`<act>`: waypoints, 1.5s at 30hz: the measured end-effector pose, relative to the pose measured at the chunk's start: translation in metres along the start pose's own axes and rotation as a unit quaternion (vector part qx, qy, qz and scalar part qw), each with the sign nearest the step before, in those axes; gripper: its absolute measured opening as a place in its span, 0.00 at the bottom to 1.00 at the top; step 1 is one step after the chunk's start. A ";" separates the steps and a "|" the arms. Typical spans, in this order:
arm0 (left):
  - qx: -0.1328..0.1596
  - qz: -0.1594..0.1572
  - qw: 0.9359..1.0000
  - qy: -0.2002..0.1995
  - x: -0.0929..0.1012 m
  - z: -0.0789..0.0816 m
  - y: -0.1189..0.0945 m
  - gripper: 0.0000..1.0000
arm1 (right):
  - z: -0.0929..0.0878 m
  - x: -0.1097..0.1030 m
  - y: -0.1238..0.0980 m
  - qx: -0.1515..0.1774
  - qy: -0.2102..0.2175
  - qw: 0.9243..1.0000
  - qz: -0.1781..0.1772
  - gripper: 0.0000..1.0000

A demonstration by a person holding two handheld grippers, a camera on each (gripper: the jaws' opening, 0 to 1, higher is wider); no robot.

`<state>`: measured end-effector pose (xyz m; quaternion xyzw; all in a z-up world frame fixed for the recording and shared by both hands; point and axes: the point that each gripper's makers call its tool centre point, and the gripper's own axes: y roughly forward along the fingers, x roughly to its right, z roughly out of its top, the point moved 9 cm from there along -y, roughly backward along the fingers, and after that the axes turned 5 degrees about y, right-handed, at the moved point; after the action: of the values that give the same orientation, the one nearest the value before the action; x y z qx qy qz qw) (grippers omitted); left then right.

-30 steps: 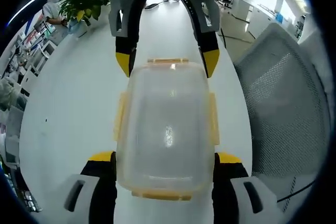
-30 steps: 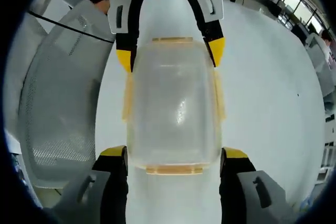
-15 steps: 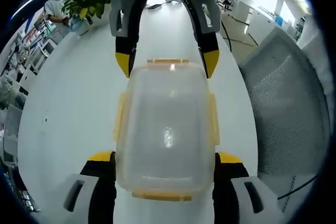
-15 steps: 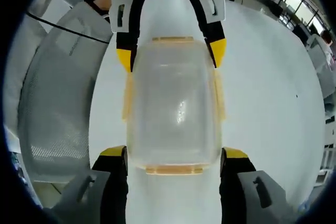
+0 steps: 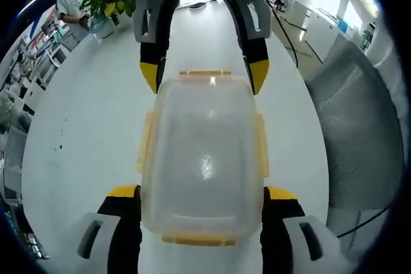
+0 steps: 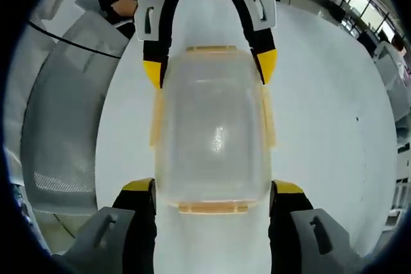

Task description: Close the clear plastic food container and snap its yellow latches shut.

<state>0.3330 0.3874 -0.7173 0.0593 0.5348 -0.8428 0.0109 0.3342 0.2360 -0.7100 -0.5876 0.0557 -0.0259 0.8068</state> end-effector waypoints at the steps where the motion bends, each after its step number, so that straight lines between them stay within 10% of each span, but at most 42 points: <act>1: -0.001 -0.001 1.000 0.000 -0.002 0.000 0.000 0.74 | 0.000 0.003 0.000 0.001 0.001 1.000 0.001 0.68; 45: -0.014 -0.008 1.000 0.005 -0.054 -0.002 0.008 0.78 | 0.003 0.048 0.003 -0.004 -0.003 1.000 -0.017 0.72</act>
<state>0.3875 0.3831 -0.7192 0.0588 0.5469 -0.8351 0.0024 0.3823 0.2347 -0.7148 -0.5913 0.0435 -0.0373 0.8044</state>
